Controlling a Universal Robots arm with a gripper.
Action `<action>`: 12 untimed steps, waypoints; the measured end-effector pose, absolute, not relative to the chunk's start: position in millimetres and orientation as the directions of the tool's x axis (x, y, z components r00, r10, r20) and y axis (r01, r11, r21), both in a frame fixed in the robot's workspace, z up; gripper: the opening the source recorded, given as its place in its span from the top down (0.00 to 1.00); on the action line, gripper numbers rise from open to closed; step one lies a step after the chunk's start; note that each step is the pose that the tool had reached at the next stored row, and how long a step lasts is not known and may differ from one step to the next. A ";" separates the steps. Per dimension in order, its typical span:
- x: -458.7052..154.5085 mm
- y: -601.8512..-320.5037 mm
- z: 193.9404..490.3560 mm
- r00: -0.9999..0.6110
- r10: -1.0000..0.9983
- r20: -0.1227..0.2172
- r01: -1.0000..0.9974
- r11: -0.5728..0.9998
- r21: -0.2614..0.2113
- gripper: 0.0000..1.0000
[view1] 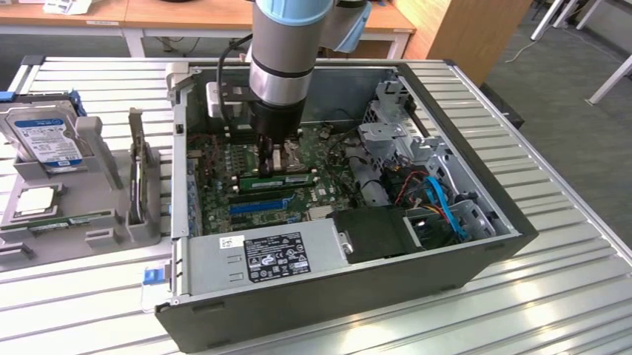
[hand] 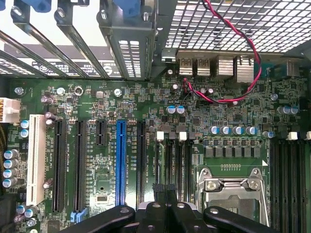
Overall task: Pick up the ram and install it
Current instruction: 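Press down the ram until it locks into place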
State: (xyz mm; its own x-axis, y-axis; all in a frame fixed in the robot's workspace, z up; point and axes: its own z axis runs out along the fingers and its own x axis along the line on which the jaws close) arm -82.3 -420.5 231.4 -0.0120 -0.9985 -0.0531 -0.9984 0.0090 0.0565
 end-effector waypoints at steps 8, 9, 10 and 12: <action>-82.3 -420.5 227.7 -0.012 -0.999 -0.053 -0.998 0.009 0.056 0.90; -82.3 -420.6 227.4 -0.012 -0.999 -0.053 -0.998 0.009 0.056 0.90; -82.3 -420.6 227.4 -0.012 -0.999 -0.053 -0.998 0.009 0.057 0.90; -82.3 -420.5 227.4 -0.012 -0.999 -0.053 -0.998 0.009 0.056 0.90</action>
State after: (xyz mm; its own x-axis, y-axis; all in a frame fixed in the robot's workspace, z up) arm -82.3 -420.5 227.4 -0.0121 -0.9985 -0.0530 -0.9984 0.0091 0.0565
